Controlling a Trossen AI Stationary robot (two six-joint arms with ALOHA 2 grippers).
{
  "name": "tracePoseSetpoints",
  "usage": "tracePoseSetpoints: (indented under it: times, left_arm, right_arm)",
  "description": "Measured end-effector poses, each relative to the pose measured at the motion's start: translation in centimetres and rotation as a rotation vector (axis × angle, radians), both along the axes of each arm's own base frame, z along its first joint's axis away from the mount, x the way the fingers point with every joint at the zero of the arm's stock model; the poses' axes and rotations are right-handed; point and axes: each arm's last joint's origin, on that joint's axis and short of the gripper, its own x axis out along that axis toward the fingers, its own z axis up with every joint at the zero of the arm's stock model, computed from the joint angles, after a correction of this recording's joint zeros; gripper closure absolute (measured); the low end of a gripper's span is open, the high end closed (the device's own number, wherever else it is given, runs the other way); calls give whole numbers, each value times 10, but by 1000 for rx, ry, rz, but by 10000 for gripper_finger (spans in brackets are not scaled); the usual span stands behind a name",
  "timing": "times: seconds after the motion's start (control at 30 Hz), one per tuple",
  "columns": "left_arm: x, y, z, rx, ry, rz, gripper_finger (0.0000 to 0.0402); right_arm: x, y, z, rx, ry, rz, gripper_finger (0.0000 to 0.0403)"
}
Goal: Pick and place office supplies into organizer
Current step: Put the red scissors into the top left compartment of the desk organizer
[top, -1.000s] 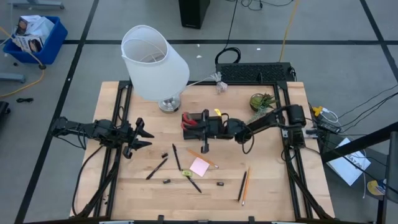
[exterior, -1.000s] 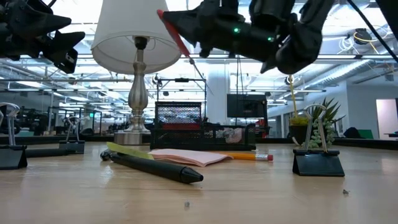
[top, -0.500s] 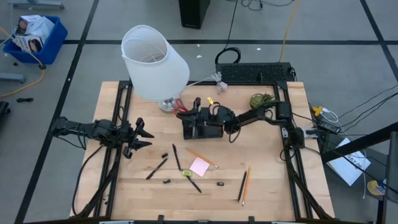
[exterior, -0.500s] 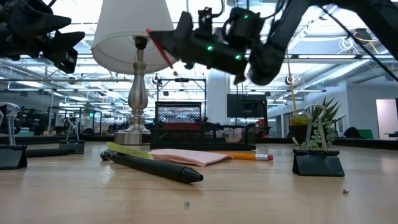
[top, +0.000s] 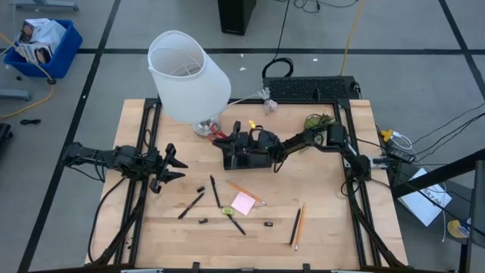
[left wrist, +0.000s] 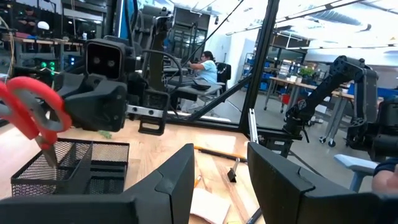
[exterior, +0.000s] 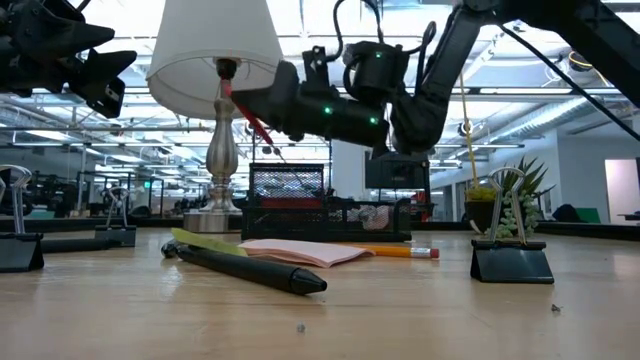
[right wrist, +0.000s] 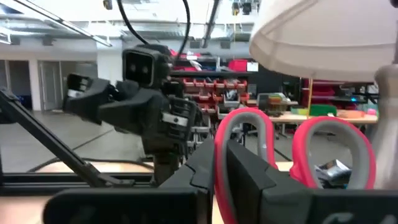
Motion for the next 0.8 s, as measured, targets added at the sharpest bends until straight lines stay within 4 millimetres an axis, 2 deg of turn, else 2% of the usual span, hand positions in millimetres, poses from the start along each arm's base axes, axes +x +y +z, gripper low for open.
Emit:
tracePoseSetpoints:
  times: [0.3,0.43,0.8]
  left_arm:
    - [0,0,0,0,0,0,250]
    - [0,0,0,0,-1,0,250]
    - [0,0,0,0,0,0,250]
  right_arm:
    - [0,-2,-1,64,14,6,372]
    - [1,-4,-7,94,67,-59,362]
    - [1,-4,-10,98,99,-65,356]
